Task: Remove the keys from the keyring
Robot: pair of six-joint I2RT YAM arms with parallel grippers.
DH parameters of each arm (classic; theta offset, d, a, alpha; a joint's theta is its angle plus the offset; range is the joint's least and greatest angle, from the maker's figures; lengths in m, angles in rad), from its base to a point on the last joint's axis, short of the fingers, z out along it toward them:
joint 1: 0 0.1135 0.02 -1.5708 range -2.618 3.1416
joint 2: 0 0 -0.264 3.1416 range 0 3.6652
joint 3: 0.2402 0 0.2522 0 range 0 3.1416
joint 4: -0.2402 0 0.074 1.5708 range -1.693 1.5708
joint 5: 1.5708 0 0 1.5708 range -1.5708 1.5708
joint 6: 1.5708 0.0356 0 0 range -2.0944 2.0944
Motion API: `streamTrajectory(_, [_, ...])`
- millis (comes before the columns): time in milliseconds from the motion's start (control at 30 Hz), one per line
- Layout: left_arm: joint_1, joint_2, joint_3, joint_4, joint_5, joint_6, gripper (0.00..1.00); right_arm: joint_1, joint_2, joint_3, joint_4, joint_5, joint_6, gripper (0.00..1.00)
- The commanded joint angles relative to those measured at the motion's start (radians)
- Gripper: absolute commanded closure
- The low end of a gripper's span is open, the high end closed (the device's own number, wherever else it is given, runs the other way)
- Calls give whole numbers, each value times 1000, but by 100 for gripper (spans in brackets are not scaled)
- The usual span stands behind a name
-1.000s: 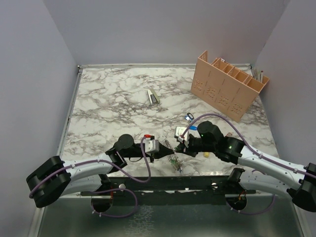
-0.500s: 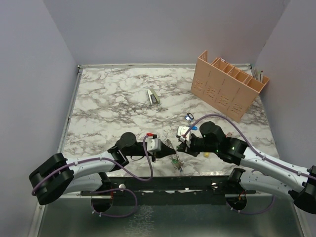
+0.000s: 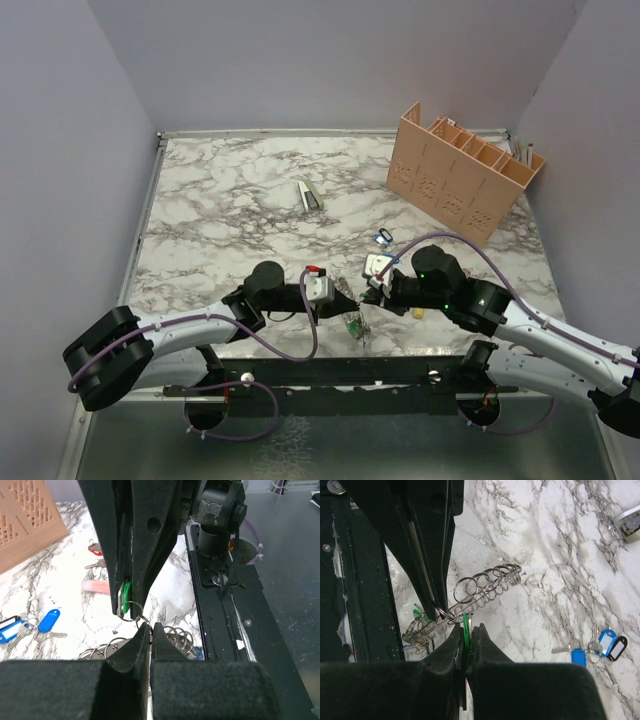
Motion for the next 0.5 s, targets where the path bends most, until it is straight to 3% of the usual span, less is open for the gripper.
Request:
streamTrajectory(0, [-7,29,27,-83,96,6,100,0,-30,63,60,36,-26,99])
streamTrajectory(467, [-7,37,47,-121,120,17,100,0,-41,79,54,0,-48,99])
